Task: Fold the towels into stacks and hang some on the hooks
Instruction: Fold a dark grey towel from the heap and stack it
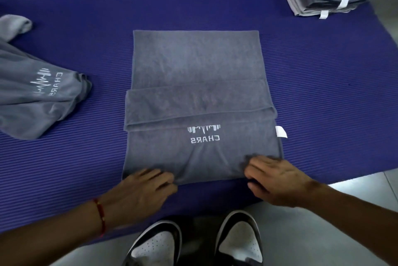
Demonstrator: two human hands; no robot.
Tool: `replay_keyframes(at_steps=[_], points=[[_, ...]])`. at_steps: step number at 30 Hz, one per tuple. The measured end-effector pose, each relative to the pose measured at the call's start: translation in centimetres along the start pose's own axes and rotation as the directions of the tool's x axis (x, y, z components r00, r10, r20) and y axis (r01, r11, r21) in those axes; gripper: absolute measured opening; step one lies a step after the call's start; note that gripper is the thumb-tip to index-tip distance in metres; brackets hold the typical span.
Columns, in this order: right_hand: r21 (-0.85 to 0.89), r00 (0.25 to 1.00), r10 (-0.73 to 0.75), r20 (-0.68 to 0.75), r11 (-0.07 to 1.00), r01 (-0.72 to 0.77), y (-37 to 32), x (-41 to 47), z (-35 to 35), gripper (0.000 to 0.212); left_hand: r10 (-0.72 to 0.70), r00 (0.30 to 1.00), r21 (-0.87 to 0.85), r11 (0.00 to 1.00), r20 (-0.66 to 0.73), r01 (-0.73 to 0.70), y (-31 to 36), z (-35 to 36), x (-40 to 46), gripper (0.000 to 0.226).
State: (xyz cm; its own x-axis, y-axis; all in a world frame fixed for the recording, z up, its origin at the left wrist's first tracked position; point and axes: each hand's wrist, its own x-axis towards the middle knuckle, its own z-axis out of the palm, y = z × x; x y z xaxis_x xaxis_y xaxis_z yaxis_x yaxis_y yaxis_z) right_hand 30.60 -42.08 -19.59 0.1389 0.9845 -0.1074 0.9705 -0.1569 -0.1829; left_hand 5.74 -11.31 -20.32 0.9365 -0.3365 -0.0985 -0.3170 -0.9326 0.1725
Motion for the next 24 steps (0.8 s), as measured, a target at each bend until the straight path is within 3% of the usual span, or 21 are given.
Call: replay_keyframes(at_steps=[2, 4, 7, 9, 13, 15, 17, 20, 24], points=[[-0.055, 0.993, 0.051, -0.103, 0.997, -0.057, 2.0, 0.5, -1.0, 0.023, -0.055, 0.99, -0.045, 0.998, -0.131, 0.049, -2.5, -1.1, 0.3, 0.023], [-0.045, 0.956, 0.209, -0.205, 0.974, -0.223, 4.2, 2.4, -2.3, 0.029, -0.244, 0.934, -0.087, 0.969, -0.26, 0.229, -6.4, -2.7, 1.9, 0.03], [0.071, 0.837, 0.473, -0.276, 0.878, -0.473, 8.4, 6.7, -3.6, 0.032, -0.473, 0.841, -0.018, 0.874, -0.262, 0.486, -13.0, -3.8, 5.2, 0.041], [0.138, 0.798, 0.576, -0.175, 0.817, -0.56, 11.5, 9.3, -3.6, 0.04, -0.553, 0.811, -0.037, 0.83, -0.192, 0.557, -16.1, -3.5, 6.7, 0.041], [0.147, 0.802, 0.594, 0.059, 0.79, -0.596, 14.5, 12.3, -3.5, 0.057, -0.679, 0.73, -0.108, 0.734, -0.079, 0.671, -18.4, -2.6, 7.6, 0.045], [0.093, 0.779, 0.624, 0.066, 0.773, -0.627, 14.4, 13.2, -3.7, 0.062, -0.711, 0.703, -0.113, 0.701, -0.031, 0.704, -18.9, -2.9, 7.5, 0.045], [0.028, 0.756, 0.651, 0.063, 0.756, -0.654, 13.9, 13.6, -4.2, 0.058, -0.703, 0.709, -0.164, 0.706, -0.05, 0.689, -18.6, -3.5, 7.1, 0.029], [-0.087, 0.822, 0.567, -0.058, 0.817, -0.57, 12.6, 12.4, -5.2, 0.036, -0.664, 0.736, -0.301, 0.734, -0.129, 0.609, -16.2, -4.9, 5.5, 0.012], [-0.225, 0.926, 0.205, -0.317, 0.932, -0.283, 8.9, 7.3, -5.8, 0.019, -0.664, 0.735, -0.531, 0.676, -0.137, 0.511, -10.0, -6.3, 2.4, 0.012]])
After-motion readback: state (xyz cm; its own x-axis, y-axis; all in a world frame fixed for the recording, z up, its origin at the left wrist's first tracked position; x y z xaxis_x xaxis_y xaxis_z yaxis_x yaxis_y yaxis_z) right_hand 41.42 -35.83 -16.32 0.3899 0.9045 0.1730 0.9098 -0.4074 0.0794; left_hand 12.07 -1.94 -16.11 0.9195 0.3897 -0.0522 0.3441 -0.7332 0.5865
